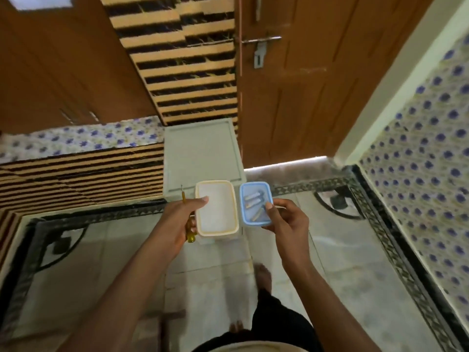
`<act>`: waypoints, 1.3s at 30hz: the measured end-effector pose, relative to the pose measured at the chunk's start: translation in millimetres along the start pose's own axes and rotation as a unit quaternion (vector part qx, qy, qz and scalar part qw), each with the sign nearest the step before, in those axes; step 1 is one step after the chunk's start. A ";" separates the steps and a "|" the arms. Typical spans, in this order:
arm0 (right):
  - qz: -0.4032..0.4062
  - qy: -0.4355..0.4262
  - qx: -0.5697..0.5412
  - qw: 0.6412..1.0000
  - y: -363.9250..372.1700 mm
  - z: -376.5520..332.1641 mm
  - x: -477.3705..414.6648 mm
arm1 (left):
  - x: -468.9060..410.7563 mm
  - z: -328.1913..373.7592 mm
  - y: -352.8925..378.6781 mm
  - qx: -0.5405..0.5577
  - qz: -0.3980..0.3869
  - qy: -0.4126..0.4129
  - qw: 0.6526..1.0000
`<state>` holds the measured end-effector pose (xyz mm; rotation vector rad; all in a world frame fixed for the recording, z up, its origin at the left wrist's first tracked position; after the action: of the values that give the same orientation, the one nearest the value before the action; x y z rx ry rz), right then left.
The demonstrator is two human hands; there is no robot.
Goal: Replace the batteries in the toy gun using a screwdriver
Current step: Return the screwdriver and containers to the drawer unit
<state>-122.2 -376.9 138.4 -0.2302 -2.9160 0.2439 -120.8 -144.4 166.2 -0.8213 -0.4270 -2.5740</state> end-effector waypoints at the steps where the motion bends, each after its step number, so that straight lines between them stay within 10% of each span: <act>1: -0.014 -0.003 0.001 1.000 8.3 -1.6 -18.6 | -14.9 5.7 1.5 0.003 0.014 0.001 1.000; 12: -0.111 -0.036 0.091 0.989 84.4 13.4 -196.2 | -156.6 40.9 12.8 0.074 0.146 -0.019 0.986; 39: -0.029 0.123 0.344 0.930 228.9 84.1 -302.6 | -355.9 43.7 -36.4 -0.134 0.097 -0.092 0.982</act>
<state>183.5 -218.1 -41.5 -0.0516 -2.4019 1.1043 148.8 5.1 -20.5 -1.1401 -0.0449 -2.4130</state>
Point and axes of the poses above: each hand's wrist, its own x-axis away from the middle knuckle, its own y-axis out of the palm, z = x × y, the point moved 1 cm from there along -x, towards the middle knuckle, and after that the axes turned 14 degrees about x, right-handed, at the moved point
